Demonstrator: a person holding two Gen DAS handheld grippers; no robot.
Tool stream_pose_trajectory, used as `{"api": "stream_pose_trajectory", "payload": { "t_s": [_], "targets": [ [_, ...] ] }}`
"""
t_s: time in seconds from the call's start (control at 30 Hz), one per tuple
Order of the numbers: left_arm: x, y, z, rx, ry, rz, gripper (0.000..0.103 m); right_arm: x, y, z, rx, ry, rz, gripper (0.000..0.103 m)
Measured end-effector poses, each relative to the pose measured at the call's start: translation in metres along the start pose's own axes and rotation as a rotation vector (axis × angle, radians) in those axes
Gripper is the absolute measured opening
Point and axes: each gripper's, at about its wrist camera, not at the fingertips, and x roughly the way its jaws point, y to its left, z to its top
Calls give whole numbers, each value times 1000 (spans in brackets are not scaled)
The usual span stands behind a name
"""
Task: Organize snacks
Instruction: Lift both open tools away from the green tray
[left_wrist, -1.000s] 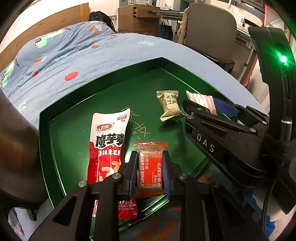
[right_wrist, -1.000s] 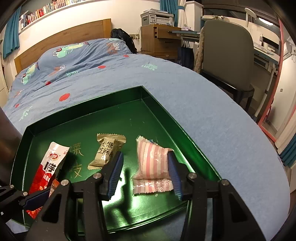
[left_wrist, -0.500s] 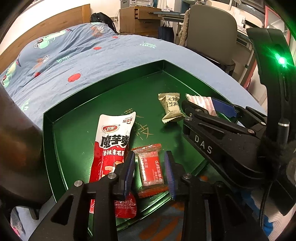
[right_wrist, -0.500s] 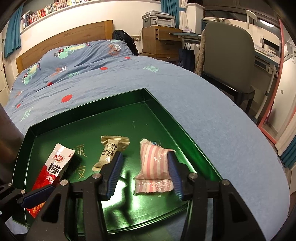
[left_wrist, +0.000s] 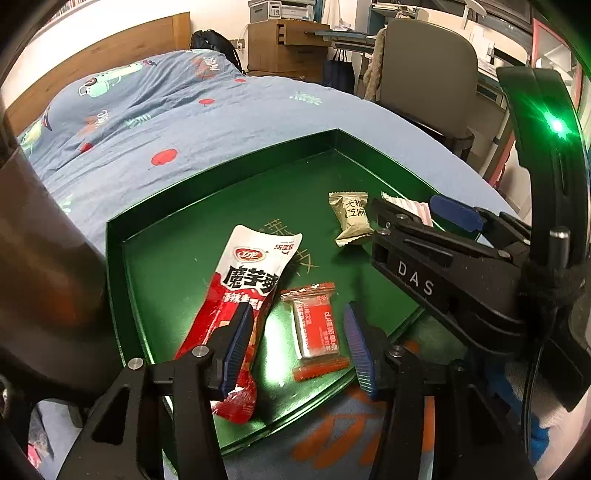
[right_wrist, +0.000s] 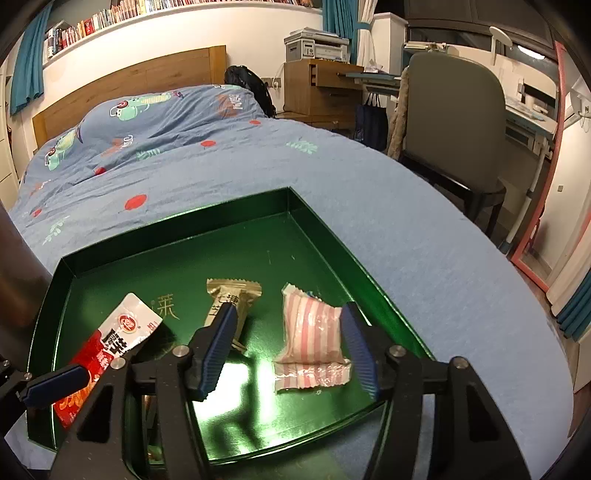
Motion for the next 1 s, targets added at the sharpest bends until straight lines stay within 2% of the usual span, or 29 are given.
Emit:
{"api": "stream_pose_trajectory", "payload": {
  "t_s": [0.07, 0.5, 0.67, 0.73, 0.77, 1.0],
  "targets": [
    [-4, 0, -1, 7, -3, 5, 46, -4, 2, 2, -5, -12, -5, 71],
    [-37, 11, -20, 13, -2, 52, 46, -33, 15, 12, -39, -72, -6, 71],
    [-55, 14, -33, 14, 19, 65, 46, -63, 21, 26, -11, -139, 11, 72],
    [-66, 16, -37, 26, 11, 81, 47, -76, 30, 31, -27, -168, 5, 88],
    [-71, 17, -39, 34, 4, 93, 47, -79, 33, 32, -35, -173, 0, 90],
    [-103, 27, -57, 20, -14, 125, 47, -94, 47, 20, -71, -107, 5, 90]
  ]
}}
